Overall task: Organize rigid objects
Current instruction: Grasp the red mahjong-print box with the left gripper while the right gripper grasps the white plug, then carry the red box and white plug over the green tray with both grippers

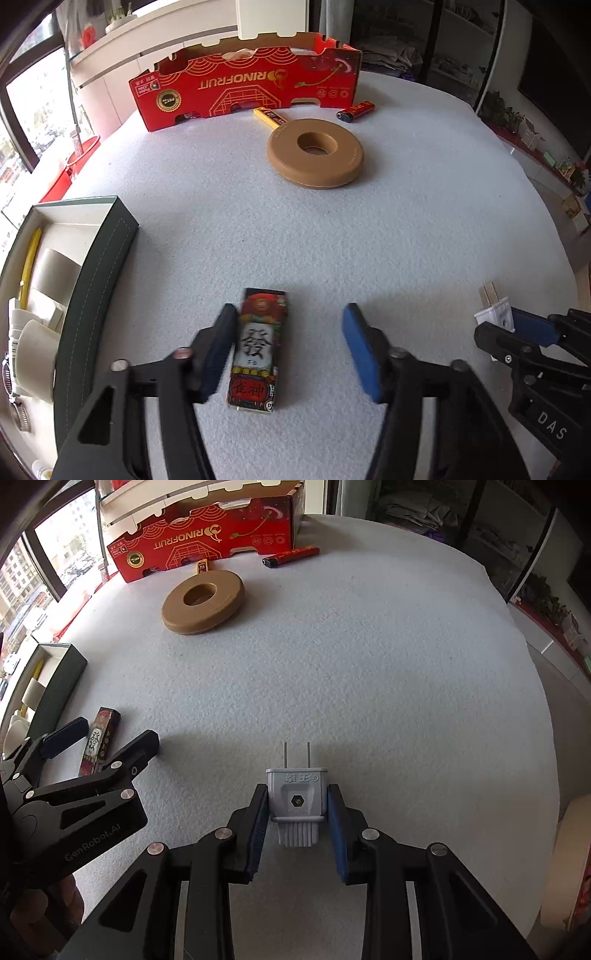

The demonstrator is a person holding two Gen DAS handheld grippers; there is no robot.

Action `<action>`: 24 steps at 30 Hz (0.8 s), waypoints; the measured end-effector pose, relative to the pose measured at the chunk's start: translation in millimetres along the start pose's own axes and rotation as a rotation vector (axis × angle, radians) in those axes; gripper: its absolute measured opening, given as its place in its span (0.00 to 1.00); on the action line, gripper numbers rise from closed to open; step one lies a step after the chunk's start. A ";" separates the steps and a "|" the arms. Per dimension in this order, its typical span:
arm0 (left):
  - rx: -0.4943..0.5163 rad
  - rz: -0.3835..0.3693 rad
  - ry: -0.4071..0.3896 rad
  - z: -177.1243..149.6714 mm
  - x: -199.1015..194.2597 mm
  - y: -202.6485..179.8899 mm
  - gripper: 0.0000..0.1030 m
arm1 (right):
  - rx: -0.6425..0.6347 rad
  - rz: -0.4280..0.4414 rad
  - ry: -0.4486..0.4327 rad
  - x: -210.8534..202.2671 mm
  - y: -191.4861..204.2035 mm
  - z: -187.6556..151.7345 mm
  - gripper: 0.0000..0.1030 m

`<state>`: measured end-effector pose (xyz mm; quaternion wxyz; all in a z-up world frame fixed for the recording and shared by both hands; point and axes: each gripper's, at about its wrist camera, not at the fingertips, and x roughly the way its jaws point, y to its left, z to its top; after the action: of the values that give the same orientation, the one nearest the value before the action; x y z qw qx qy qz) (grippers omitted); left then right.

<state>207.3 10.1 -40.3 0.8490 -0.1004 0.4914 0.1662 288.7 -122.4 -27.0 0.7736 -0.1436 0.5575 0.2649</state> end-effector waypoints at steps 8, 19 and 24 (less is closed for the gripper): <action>-0.073 -0.075 -0.003 -27.0 -37.5 8.6 0.26 | 0.041 0.037 -0.088 -47.7 -2.3 -33.9 0.31; -0.086 -0.080 -0.124 -57.7 -110.3 11.3 0.26 | -0.012 0.059 -0.137 -88.7 30.7 -56.3 0.31; -0.128 -0.062 -0.163 -68.8 -133.1 32.5 0.26 | -0.054 0.076 -0.172 -106.4 56.9 -59.3 0.31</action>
<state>78.3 -7.2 40.8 0.8827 -0.1556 0.4059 0.1786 184.3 -133.1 57.0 0.8038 -0.1200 0.4866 0.3205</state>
